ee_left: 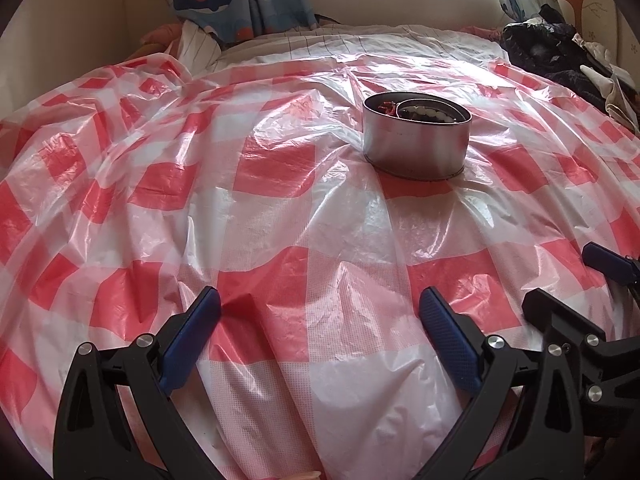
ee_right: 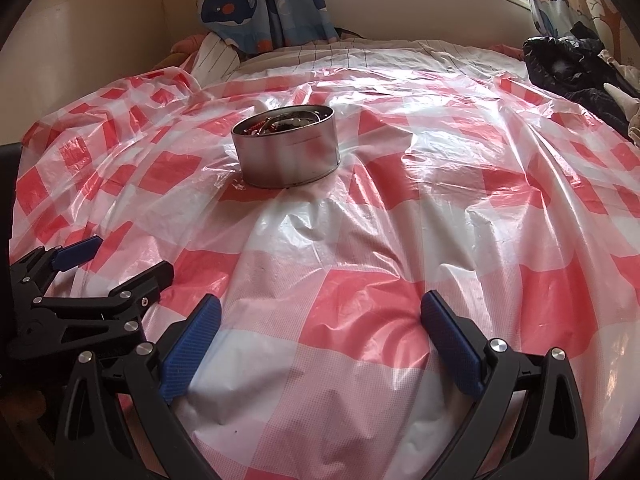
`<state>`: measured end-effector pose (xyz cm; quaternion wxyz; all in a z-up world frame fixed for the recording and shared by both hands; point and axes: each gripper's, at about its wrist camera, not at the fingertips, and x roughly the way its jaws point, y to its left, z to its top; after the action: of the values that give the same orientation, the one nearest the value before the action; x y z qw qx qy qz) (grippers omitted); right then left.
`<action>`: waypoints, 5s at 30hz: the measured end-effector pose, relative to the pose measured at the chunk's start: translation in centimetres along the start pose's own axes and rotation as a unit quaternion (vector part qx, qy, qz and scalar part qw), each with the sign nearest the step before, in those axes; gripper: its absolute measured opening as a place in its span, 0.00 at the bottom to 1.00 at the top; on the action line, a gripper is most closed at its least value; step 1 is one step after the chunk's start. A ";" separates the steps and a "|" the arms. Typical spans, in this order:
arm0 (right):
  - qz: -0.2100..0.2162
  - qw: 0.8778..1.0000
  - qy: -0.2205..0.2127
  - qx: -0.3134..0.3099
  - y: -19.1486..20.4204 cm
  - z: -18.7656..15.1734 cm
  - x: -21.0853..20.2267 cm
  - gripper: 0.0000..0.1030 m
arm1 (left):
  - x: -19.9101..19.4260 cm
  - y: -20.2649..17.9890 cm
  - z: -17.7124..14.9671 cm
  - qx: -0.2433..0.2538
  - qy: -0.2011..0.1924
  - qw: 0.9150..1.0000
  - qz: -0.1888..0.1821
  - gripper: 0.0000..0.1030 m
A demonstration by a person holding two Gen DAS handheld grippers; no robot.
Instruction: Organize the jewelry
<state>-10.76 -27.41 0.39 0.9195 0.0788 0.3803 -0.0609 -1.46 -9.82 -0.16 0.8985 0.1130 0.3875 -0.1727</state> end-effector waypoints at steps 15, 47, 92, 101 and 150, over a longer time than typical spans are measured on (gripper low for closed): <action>-0.016 1.000 0.010 -0.005 0.3 0.2 0.3 0.93 | 0.6 -0.1 0.4 -0.001 0.017 1.000 0.003 0.93; -0.020 1.000 0.014 -0.004 0.4 0.4 0.7 0.93 | 1.1 0.0 0.8 -0.003 0.022 1.000 0.002 0.93; -0.022 1.000 0.015 -0.006 0.5 0.4 0.7 0.93 | 1.2 0.1 0.7 -0.005 0.023 1.000 -0.002 0.93; -0.022 1.000 0.015 -0.006 0.5 0.4 0.6 0.93 | 1.3 0.0 0.7 -0.005 0.023 1.000 -0.002 0.93; -0.024 1.000 0.015 -0.007 0.6 0.4 0.6 0.93 | 1.7 -0.1 0.6 -0.011 0.028 0.999 -0.011 0.93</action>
<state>-9.90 -26.91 0.30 0.9125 0.0640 0.3963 -0.0790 -0.02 -10.52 -1.02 0.8866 0.1038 0.4153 -0.1750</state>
